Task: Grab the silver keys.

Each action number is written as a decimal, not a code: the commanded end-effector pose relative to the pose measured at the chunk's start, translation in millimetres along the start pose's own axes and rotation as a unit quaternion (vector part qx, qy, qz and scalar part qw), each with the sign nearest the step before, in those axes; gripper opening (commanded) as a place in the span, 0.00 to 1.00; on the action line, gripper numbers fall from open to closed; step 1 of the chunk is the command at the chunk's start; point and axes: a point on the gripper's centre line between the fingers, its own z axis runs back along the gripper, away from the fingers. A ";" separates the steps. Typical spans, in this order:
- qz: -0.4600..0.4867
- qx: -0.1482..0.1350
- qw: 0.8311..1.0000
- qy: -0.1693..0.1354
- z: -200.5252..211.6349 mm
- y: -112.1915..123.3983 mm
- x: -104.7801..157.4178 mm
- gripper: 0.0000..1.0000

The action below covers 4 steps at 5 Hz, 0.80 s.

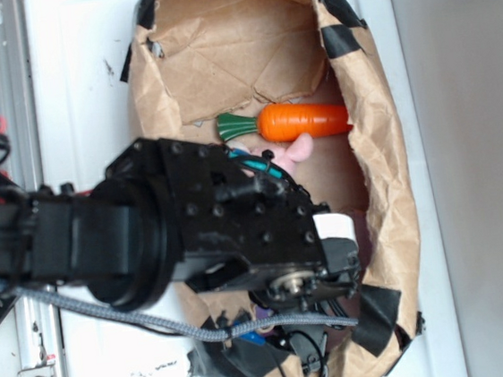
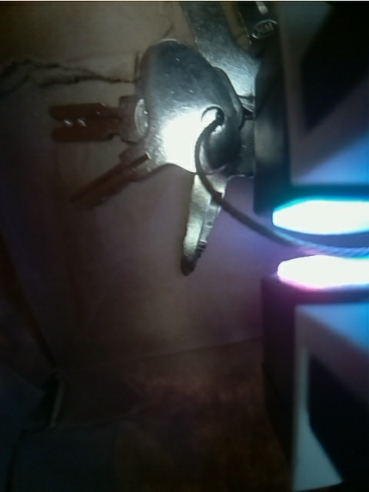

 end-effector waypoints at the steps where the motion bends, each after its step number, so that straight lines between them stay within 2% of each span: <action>1: 0.003 -0.008 1.000 -0.019 24.9 2.0 11.1 0.00; 2: 0.051 0.008 0.998 -0.031 53.3 20.3 24.6 0.00; 3: 0.123 0.004 0.991 -0.044 97.6 44.9 37.3 0.00; 4: 0.136 -0.029 0.989 -0.044 139.6 48.7 26.4 0.00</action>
